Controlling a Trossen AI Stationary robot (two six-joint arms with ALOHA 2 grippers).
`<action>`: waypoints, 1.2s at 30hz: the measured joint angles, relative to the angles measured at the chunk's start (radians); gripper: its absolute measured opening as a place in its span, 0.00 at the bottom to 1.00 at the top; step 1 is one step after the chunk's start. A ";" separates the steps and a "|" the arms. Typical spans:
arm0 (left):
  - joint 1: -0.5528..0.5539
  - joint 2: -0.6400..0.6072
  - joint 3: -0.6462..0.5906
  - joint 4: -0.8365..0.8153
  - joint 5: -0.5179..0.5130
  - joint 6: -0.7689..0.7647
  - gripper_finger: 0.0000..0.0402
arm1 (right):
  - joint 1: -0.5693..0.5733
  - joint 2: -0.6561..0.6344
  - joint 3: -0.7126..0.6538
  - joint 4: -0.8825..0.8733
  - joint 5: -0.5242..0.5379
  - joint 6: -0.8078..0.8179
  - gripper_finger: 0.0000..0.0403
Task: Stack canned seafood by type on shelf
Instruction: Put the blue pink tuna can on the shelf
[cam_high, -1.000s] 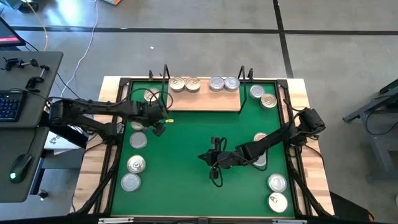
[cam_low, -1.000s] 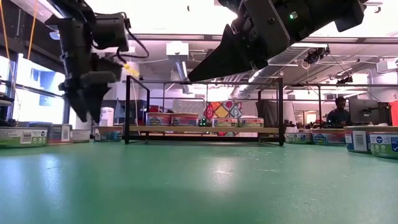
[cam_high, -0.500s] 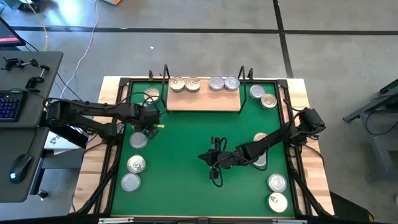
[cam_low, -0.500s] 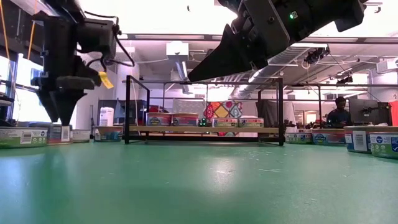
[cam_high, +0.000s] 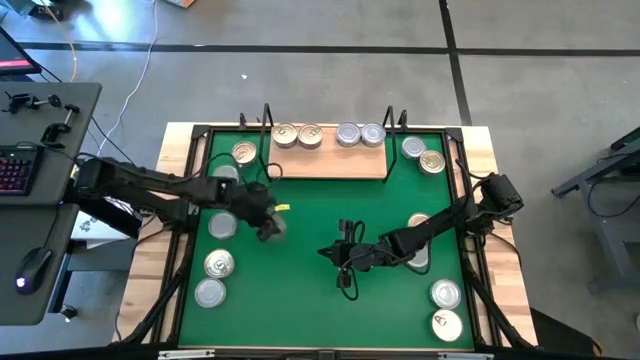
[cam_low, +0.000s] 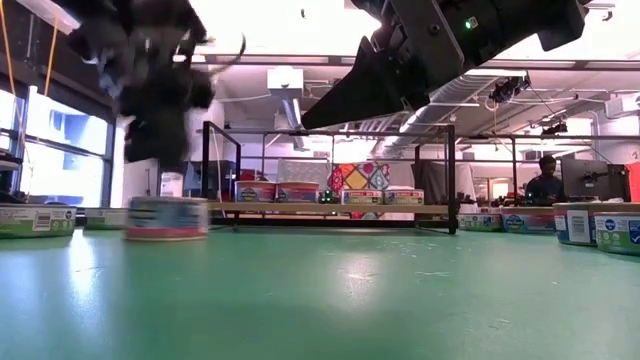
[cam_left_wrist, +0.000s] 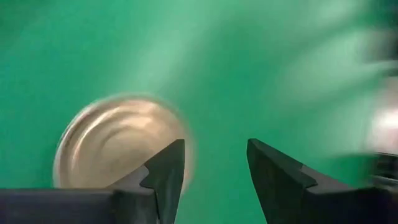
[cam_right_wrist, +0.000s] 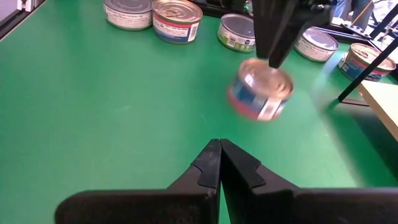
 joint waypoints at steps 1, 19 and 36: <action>-0.022 0.001 0.001 0.058 -0.003 0.005 0.41 | 0.000 0.000 0.000 0.000 0.000 -0.001 0.00; -0.233 0.092 0.002 0.102 -0.426 0.034 0.40 | -0.067 0.054 0.000 -0.079 -0.104 0.181 0.17; -0.263 0.172 0.040 0.052 -0.484 -0.020 0.23 | -0.181 0.174 0.003 0.049 -0.171 0.176 0.42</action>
